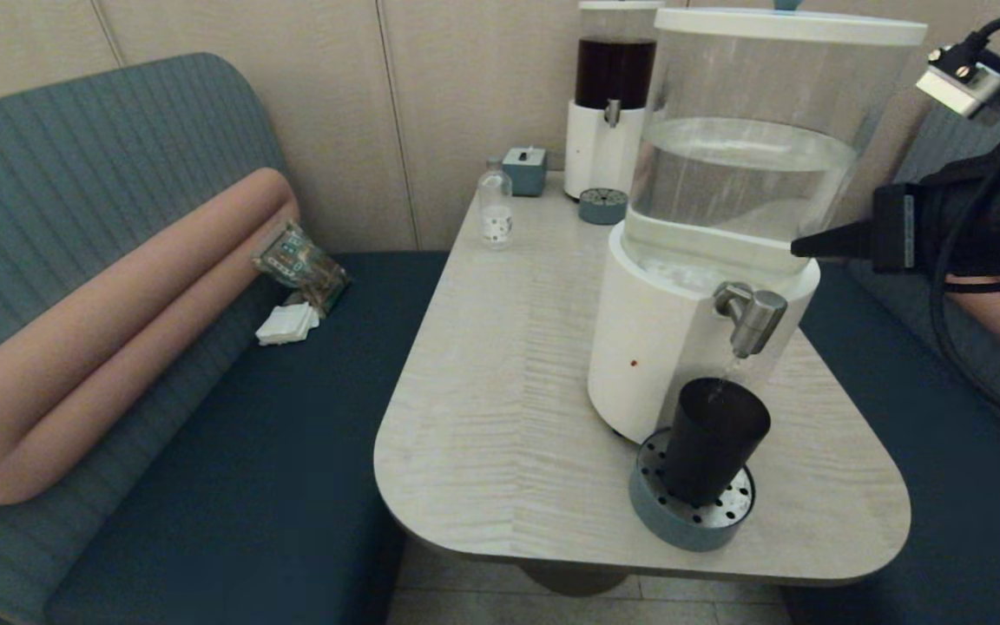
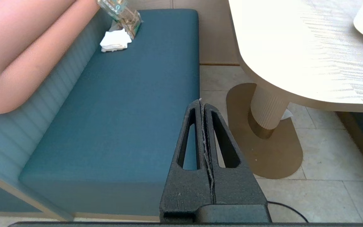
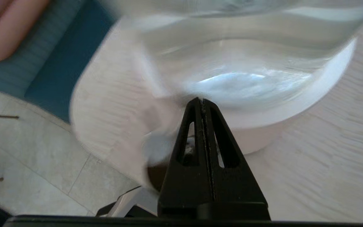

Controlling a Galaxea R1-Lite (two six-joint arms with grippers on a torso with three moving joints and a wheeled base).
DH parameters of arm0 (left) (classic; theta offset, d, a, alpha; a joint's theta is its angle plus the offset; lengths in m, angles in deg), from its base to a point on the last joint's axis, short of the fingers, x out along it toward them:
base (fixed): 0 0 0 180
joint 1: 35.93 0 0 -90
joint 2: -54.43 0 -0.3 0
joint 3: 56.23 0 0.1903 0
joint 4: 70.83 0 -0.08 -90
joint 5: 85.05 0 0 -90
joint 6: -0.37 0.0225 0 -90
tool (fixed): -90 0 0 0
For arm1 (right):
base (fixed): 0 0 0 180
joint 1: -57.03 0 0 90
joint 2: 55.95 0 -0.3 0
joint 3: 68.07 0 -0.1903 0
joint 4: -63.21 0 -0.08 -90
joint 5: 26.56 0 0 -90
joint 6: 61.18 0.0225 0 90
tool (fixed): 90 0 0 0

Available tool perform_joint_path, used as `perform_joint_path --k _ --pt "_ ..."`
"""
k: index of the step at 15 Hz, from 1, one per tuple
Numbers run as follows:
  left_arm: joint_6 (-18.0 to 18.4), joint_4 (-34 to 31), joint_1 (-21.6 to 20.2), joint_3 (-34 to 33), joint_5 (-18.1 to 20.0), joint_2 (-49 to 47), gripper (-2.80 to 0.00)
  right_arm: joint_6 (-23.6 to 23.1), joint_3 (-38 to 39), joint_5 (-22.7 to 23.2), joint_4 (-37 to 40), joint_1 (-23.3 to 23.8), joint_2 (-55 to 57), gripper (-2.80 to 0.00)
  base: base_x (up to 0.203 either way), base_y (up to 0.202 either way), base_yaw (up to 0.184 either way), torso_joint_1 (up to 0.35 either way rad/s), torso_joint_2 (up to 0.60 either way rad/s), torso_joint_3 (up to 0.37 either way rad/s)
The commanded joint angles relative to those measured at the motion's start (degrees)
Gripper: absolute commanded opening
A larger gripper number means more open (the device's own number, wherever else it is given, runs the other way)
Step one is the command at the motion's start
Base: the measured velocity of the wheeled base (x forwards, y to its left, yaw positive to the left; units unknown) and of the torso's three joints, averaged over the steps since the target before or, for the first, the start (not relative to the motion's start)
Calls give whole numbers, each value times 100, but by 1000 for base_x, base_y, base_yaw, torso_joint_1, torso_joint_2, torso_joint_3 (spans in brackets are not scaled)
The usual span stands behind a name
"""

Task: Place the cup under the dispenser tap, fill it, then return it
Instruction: Turn on the faucet, then turn off the faucet

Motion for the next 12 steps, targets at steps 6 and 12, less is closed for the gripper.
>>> perform_joint_path --k 6,12 --pt "-2 4 2 0 -1 1 -280 -101 1131 -310 310 290 -2295 -280 0 0 0 0 0 0" --pt "-2 4 2 0 -1 1 -280 -590 1816 -150 1202 1478 -4165 -280 0 0 0 0 0 0"
